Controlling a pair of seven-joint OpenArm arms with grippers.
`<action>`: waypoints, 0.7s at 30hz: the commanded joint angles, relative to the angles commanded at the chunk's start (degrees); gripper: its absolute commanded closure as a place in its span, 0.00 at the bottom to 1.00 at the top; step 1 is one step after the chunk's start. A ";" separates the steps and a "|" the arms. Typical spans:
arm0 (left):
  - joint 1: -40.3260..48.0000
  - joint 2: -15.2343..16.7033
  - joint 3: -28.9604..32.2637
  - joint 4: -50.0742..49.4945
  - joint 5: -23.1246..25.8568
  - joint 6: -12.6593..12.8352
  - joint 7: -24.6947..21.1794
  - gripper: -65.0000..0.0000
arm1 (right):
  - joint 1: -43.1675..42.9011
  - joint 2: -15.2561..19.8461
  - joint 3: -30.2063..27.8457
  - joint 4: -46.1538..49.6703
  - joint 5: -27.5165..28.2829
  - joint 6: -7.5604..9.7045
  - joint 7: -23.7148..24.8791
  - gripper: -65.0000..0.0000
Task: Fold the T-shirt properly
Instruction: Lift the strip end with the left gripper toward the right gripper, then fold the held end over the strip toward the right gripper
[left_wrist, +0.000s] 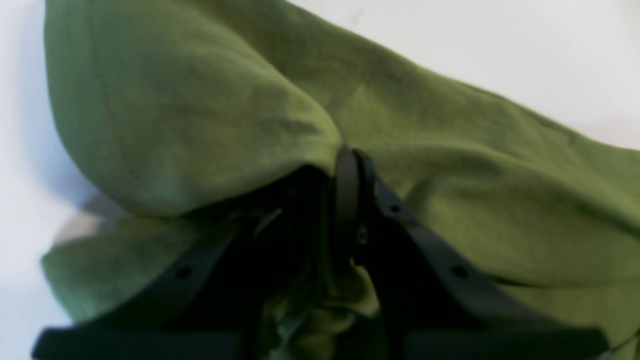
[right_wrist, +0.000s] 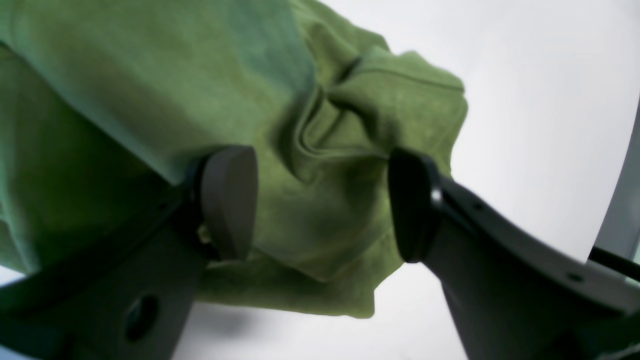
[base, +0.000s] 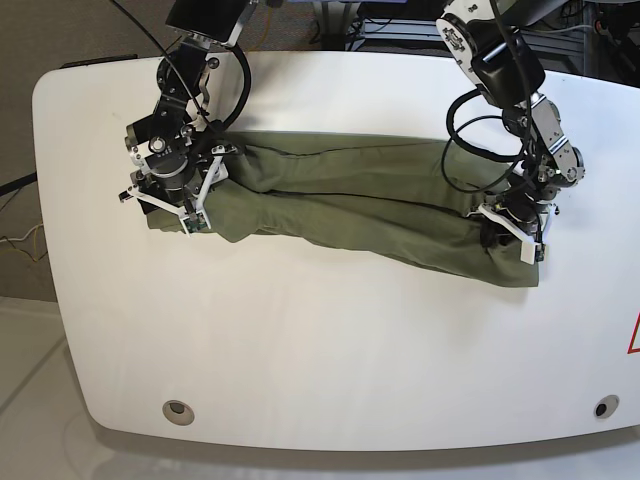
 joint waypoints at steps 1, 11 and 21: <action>-0.09 0.35 0.18 1.67 0.00 0.00 1.23 0.88 | 0.00 0.00 0.00 0.00 0.00 0.00 0.00 0.39; -1.05 4.04 6.33 15.38 -0.26 0.00 8.00 0.87 | 0.00 -0.09 0.00 0.00 0.18 0.00 0.00 0.39; -2.02 5.62 12.22 20.13 -0.44 0.00 12.57 0.87 | 0.00 -0.18 0.00 0.00 0.18 0.00 0.00 0.39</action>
